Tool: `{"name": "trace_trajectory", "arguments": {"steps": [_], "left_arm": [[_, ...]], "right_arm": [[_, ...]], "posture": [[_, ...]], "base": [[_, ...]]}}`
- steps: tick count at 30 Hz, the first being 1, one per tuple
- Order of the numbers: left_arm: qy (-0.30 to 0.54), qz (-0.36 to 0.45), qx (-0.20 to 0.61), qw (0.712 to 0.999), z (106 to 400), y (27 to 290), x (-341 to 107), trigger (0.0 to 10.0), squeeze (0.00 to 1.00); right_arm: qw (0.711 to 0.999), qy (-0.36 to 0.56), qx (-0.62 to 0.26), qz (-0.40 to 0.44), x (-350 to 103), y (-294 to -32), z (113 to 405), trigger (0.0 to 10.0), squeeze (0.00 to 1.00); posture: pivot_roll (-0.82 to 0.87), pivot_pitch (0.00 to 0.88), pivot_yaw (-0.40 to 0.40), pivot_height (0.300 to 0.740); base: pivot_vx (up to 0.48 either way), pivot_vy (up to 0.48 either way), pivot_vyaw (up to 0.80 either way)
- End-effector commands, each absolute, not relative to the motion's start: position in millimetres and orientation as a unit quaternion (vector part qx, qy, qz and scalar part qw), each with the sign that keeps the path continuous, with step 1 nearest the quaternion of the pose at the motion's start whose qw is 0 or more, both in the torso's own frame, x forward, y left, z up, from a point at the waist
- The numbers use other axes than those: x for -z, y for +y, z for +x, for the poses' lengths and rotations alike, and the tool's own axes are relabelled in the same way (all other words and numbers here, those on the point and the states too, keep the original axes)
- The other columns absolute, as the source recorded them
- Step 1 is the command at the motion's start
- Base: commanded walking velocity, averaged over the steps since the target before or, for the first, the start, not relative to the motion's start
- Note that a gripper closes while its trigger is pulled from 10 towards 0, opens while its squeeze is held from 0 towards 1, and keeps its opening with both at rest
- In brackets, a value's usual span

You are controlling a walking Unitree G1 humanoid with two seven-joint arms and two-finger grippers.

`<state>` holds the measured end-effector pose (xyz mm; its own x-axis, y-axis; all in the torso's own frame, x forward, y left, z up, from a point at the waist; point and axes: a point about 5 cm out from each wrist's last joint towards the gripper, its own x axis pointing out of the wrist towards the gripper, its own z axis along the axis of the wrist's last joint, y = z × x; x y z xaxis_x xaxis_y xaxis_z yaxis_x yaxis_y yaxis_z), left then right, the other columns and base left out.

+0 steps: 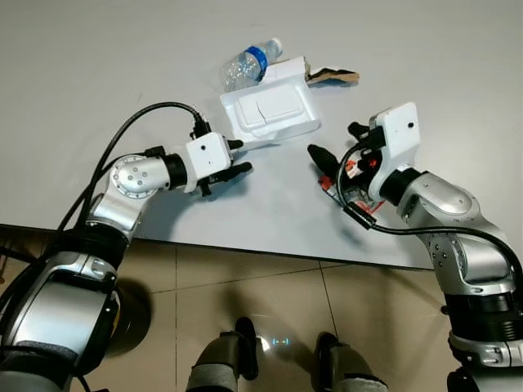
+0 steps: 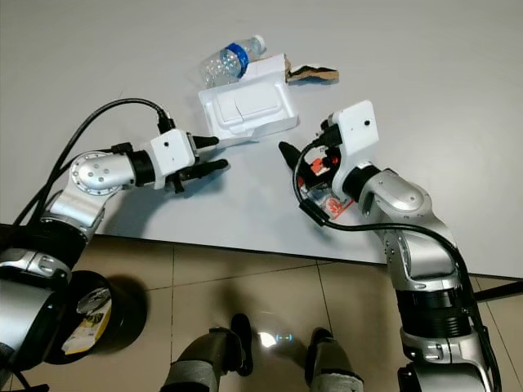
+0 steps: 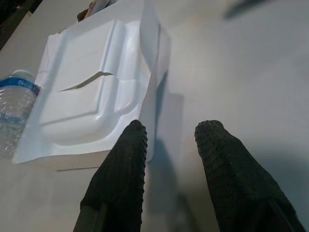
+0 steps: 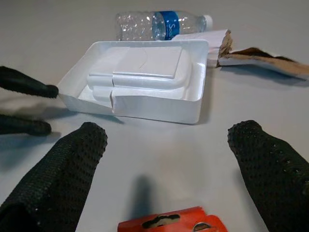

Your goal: Picking trash to rubbish bin

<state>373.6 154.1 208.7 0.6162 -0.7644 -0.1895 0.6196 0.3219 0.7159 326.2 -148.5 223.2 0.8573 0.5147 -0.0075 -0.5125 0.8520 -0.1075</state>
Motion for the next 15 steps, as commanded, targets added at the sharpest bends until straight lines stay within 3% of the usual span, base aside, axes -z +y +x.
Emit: {"name": "trace_trajectory", "arguments": {"steps": [1,3,6,10,15], "left_arm": [[-0.082,0.4,0.446,0.797,369,154,-203,10.0,0.0],[-0.084,0.396,0.445,0.799,369,153,-202,10.0,0.0],[-0.096,0.355,0.421,0.829,372,146,-200,10.0,0.0],[-0.144,0.236,0.353,0.894,379,133,-211,10.0,0.0],[-0.176,0.157,0.316,0.919,383,116,-222,10.0,0.0]], "right_arm": [[0.959,-0.01,-0.279,-0.052,-223,-143,321,10.0,0.0],[0.959,-0.01,-0.279,-0.052,-222,-143,321,10.0,0.0],[0.959,-0.012,-0.279,-0.049,-221,-141,322,10.0,0.0],[0.962,-0.023,-0.269,-0.046,-224,-141,322,10.0,0.0],[0.963,-0.027,-0.264,-0.042,-224,-141,324,10.0,0.0]], "posture": [[0.02,0.321,0.109,0.74],[0.02,0.321,0.112,0.74],[0.02,0.319,0.114,0.74],[0.02,0.32,0.11,0.74],[0.02,0.318,0.103,0.74]], "base": [[0.0,0.0,0.0],[0.0,0.0,0.0],[0.0,0.0,0.0],[0.0,0.0,0.0],[0.0,0.0,0.0]]}}
